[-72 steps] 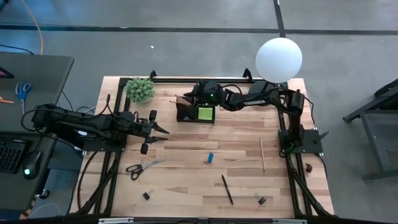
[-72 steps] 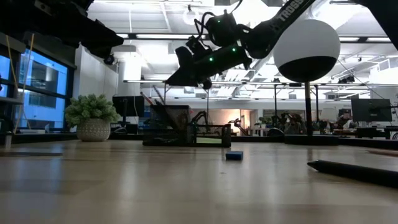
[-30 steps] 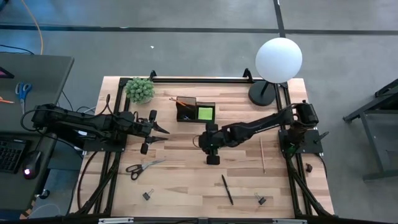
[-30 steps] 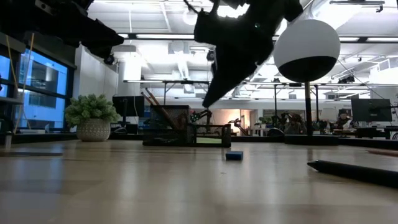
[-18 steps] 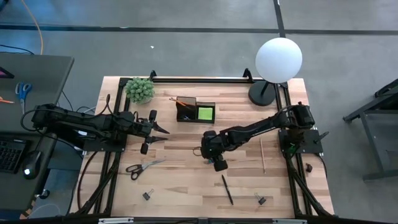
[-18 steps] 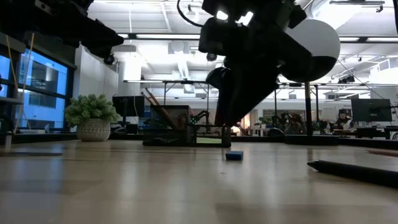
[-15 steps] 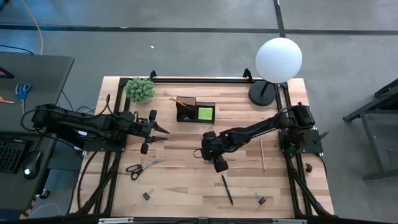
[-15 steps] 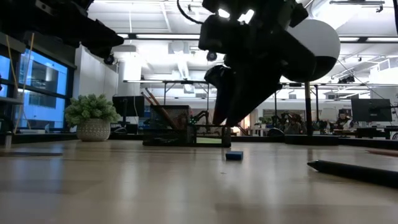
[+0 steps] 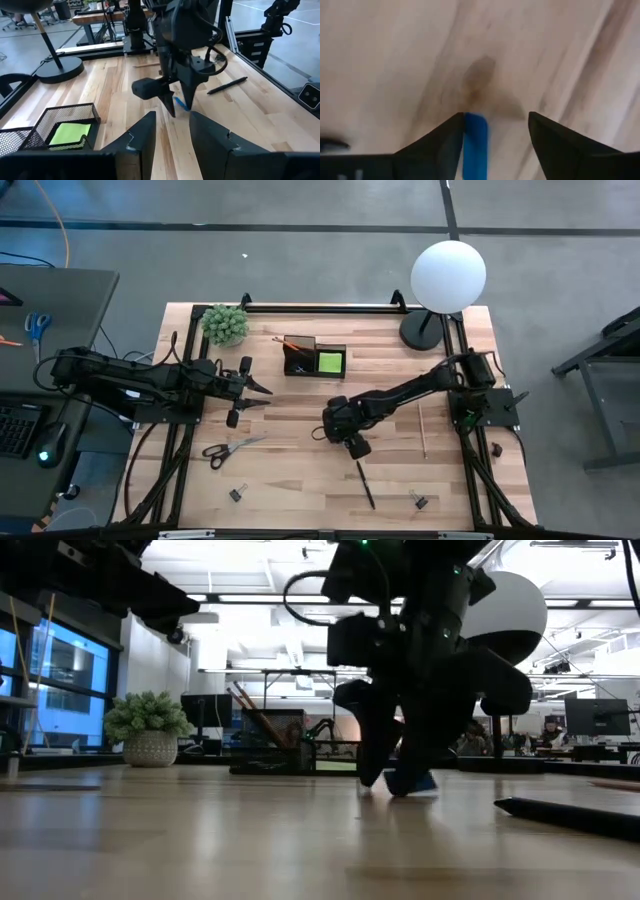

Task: Pick and place office supplies into organizer
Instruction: Put the blue eraser into the organizer bin

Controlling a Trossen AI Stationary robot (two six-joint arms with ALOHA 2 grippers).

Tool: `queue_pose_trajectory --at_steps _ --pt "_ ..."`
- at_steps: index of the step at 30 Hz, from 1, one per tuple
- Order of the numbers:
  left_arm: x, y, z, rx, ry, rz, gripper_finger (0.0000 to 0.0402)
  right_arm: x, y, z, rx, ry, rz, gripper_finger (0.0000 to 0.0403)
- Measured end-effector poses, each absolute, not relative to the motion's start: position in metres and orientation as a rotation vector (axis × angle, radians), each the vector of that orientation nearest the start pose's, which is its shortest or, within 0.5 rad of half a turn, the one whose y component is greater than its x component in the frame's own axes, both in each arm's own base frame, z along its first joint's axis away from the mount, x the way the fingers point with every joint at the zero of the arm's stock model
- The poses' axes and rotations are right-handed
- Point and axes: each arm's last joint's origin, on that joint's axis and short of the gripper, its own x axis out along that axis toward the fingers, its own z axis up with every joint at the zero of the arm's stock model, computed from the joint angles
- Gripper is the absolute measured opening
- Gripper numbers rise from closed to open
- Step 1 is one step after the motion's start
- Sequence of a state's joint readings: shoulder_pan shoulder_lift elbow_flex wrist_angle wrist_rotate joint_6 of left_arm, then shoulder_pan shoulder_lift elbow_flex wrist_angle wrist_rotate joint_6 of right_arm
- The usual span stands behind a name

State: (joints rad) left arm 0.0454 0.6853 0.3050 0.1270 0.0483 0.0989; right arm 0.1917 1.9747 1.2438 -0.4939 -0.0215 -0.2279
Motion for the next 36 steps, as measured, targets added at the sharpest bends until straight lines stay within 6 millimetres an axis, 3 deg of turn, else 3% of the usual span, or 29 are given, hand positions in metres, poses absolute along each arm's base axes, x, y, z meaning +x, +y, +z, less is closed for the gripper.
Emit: queue_pose_trajectory --at_steps 13,26,31,36 --pt "0.159 0.006 0.211 0.086 0.256 -0.015 0.0106 0.365 0.073 0.135 -0.166 1.293 0.230 0.0121" --pt "0.159 0.006 0.211 0.086 0.256 -0.015 0.0106 0.359 0.085 0.135 -0.155 1.324 0.152 0.0102" --pt "0.159 0.006 0.211 0.086 0.255 -0.015 0.0106 0.374 0.084 0.146 -0.206 1.234 0.080 0.0074" --pt "0.159 0.006 0.211 0.086 0.250 -0.015 0.0106 0.404 0.068 0.173 -0.329 0.986 -0.017 0.0049"
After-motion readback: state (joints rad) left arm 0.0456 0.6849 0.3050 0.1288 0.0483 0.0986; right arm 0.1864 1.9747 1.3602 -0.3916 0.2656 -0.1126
